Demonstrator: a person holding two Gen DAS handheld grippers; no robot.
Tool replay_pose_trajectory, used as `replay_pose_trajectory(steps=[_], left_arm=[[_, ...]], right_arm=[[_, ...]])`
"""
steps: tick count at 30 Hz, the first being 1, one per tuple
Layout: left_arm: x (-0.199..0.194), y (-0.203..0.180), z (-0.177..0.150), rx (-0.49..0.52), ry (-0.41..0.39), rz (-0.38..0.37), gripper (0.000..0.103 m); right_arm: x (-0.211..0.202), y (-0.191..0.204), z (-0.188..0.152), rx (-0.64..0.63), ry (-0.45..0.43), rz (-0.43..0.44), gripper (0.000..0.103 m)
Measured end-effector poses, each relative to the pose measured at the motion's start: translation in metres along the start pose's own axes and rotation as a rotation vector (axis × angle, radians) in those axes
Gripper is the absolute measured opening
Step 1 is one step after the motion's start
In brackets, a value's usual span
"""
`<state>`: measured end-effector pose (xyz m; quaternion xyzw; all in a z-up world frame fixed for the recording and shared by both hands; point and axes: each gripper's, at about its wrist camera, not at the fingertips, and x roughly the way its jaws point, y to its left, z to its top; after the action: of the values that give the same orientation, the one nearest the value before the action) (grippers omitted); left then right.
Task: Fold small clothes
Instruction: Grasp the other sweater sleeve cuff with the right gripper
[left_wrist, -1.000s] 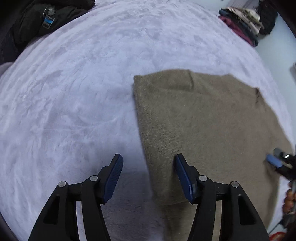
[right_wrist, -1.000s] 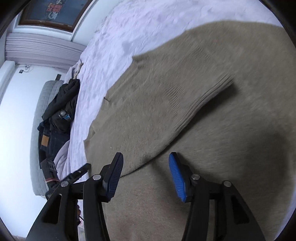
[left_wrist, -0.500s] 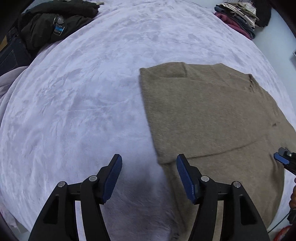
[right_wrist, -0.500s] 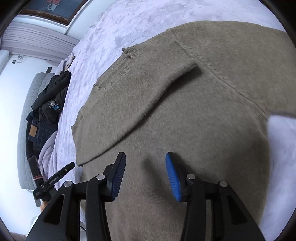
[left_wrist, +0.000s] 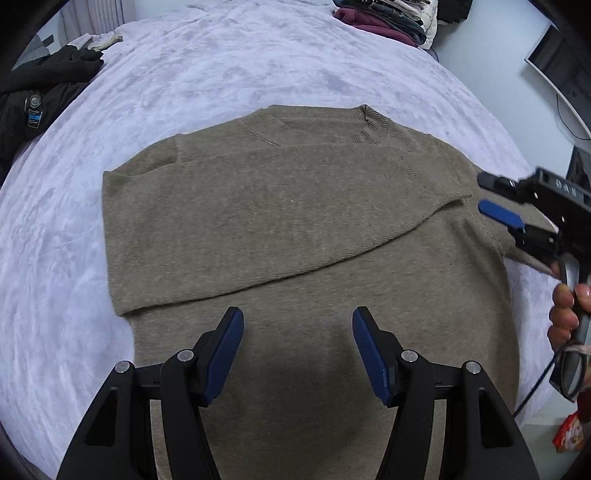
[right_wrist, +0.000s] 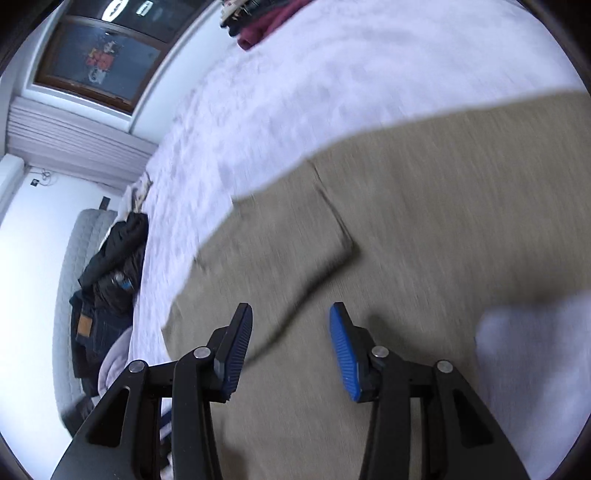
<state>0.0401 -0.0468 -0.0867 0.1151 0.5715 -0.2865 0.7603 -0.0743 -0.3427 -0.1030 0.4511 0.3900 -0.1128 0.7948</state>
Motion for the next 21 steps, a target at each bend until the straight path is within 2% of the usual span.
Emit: replay_pose_trajectory(steps=[2,6,9,15,21], left_arm=[[0.007,-0.013,0.002,0.019,0.008,0.04,0.063],[0.016,-0.031,0.0,0.041,0.025,0.055,0.063],[0.02,-0.037,-0.003,0.047,0.037,0.05,0.063],[0.033,-0.048,-0.007,0.039,0.08,0.053,0.063],[0.036,-0.071,-0.006,0.077,0.094,0.057,0.063]], right_arm=[[0.017,0.008,0.014,-0.041,0.001,-0.015,0.045],[0.053,0.003,0.016,-0.082,0.093,-0.148,0.042],[0.041,-0.013,0.002,-0.018,0.098,-0.095,0.042],[0.003,-0.041,-0.026,0.032,0.105,0.0,0.044],[-0.04,-0.087,-0.045,0.172,0.055,0.035,0.044]])
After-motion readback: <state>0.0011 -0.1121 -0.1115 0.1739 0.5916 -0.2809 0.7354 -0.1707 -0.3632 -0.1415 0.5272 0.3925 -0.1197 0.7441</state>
